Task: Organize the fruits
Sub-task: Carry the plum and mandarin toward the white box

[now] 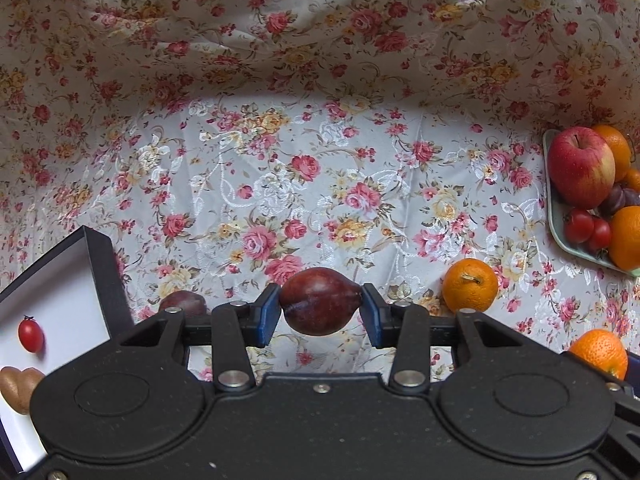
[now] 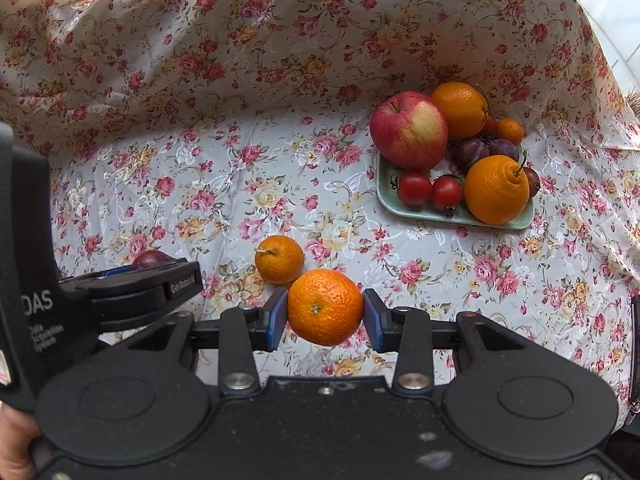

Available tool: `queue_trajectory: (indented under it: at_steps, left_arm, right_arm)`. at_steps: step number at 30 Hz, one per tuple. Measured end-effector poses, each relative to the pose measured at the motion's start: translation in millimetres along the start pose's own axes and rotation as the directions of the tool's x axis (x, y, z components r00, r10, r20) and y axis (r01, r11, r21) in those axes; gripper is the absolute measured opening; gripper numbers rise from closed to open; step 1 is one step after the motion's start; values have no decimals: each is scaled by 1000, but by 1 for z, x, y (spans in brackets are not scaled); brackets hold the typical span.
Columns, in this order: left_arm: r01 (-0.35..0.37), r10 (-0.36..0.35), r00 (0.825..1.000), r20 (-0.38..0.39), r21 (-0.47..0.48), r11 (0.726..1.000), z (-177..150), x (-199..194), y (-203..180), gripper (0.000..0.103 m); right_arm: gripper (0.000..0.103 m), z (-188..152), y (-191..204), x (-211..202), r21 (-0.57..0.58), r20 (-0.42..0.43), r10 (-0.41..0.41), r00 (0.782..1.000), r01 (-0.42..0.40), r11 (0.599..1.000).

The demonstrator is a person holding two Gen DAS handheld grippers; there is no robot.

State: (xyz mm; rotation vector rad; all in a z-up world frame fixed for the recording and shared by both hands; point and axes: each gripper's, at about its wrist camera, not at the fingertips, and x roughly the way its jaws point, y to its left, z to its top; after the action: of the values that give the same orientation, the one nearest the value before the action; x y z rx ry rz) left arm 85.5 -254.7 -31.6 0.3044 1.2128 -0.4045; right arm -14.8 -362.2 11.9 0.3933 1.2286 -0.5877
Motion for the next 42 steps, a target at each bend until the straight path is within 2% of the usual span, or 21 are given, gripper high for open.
queue_trajectory:
  at_steps: [11,21,28,33,42]
  left_arm:
    - [-12,12,999,34,-10,1000,-22,-24,25,50]
    - [-43,49,997,58,-90,995,-33,-40,75,50]
    - [-69,83,994,74,-171,983,-35,-48,129,50]
    - [-87,106,993,61,-252,964,-34,-45,172,50]
    - [-158,178,984,30,-333,930,-45,-38,239,50]
  right_arm:
    - [41,-33,14,-11,-20,-15,-4,1000,3,1000]
    - [41,-44,43,-23,-41,-13,32,999,-33,999]
    - [41,-48,86,-30,-94,6,63,998,-62,994]
    - [41,-49,127,-31,-158,26,85,996,-79,984]
    - [41,-51,199,-22,-222,-2,143,990,-140,965]
